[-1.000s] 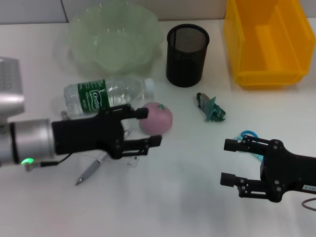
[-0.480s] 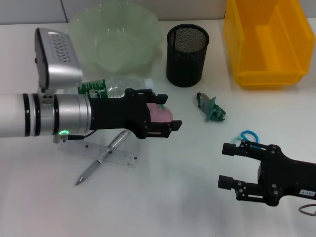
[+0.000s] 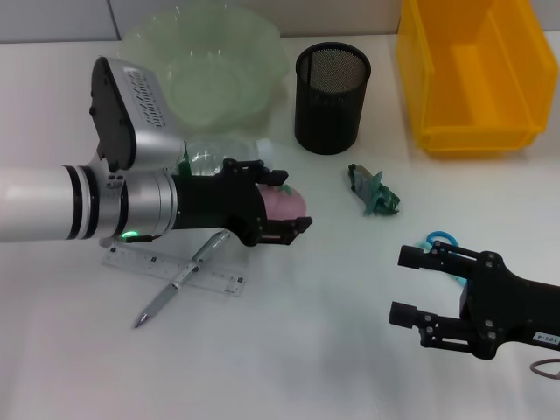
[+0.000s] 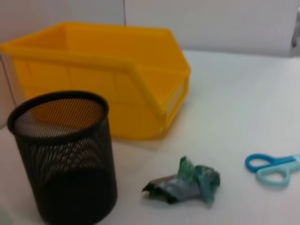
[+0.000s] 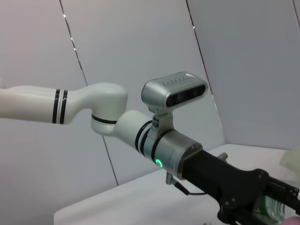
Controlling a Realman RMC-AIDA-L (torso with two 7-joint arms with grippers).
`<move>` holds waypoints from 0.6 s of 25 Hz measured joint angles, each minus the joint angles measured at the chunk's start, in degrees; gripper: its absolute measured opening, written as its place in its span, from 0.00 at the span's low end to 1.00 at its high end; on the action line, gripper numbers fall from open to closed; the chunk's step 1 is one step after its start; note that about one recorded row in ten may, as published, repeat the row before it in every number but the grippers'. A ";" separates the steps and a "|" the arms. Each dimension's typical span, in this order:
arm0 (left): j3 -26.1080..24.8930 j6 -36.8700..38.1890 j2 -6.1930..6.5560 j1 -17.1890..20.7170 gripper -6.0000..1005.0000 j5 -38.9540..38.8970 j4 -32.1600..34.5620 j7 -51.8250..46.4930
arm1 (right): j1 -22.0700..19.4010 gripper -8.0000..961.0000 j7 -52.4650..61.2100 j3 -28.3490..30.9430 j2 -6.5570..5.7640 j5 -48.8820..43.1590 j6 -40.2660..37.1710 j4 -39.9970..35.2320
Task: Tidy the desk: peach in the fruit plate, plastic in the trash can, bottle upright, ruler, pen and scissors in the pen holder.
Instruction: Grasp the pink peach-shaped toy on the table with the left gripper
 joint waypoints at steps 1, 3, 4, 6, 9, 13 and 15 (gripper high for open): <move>0.01 -0.46 -0.03 -0.07 0.74 0.44 0.00 -0.11 | -0.04 0.80 -0.11 0.00 0.00 0.18 0.00 0.20; 0.07 -0.94 -0.07 -0.13 0.74 0.67 -0.01 -0.19 | -0.11 0.80 -0.49 0.05 -0.04 0.51 0.00 0.79; 0.10 -1.14 -0.07 -0.12 0.74 0.70 -0.02 -0.19 | -0.12 0.80 -0.77 0.16 -0.07 0.64 -0.01 1.10; 0.11 -1.45 -0.07 0.00 0.74 0.69 0.00 -0.20 | -0.12 0.80 -1.19 0.40 -0.11 0.84 -0.01 1.38; 0.10 -1.58 -0.07 0.12 0.73 0.60 0.05 -0.22 | -0.15 0.80 -1.38 0.48 -0.10 0.92 -0.02 1.40; 0.13 -1.80 -0.07 0.33 0.73 0.45 0.05 -0.24 | -0.16 0.80 -1.39 0.51 -0.07 0.95 -0.02 1.39; 0.14 -1.84 -0.07 0.42 0.73 0.41 0.01 -0.24 | -0.20 0.80 -1.40 0.51 -0.07 0.97 -0.02 1.38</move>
